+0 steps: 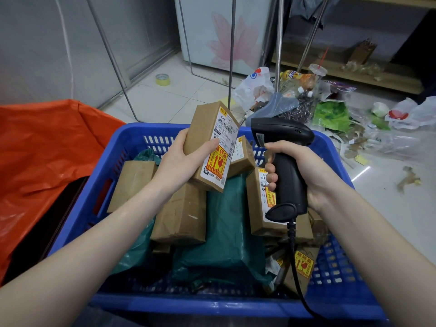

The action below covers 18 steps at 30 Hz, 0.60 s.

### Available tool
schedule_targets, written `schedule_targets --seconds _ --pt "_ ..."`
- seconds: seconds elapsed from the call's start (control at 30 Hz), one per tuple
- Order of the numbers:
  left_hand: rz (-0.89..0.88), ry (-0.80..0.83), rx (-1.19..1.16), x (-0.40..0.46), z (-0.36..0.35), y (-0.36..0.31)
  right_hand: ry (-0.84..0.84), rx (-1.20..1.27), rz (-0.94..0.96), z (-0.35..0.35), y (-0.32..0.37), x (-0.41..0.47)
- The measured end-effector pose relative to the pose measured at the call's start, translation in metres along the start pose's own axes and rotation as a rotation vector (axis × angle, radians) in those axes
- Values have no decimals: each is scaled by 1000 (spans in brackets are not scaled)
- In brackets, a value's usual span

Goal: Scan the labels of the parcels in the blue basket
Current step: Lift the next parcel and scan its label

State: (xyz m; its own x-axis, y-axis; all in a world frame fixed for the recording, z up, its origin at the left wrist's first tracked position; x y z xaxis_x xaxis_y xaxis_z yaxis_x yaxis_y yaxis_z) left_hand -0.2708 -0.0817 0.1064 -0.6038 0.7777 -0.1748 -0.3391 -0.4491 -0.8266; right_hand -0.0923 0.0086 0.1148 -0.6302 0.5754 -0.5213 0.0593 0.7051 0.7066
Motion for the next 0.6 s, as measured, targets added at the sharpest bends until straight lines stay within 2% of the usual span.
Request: schedule_targets --seconds 0.6 --pt "41 34 14 -3 -4 -1 86 4 79 -1 5 3"
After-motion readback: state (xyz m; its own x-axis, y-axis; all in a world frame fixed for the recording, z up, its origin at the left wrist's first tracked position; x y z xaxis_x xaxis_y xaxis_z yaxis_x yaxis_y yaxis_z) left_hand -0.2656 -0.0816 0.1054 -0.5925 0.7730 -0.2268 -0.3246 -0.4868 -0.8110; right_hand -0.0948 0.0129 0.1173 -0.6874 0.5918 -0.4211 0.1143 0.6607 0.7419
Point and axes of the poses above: each hand's wrist, its own x-axis towards the middle knuckle, its own z-axis out of the back of the hand, y = z × x, the point moved 8 cm from there along x, towards the middle knuckle, and after that the axes turned 15 degrees about x, right-handed, at the moved point
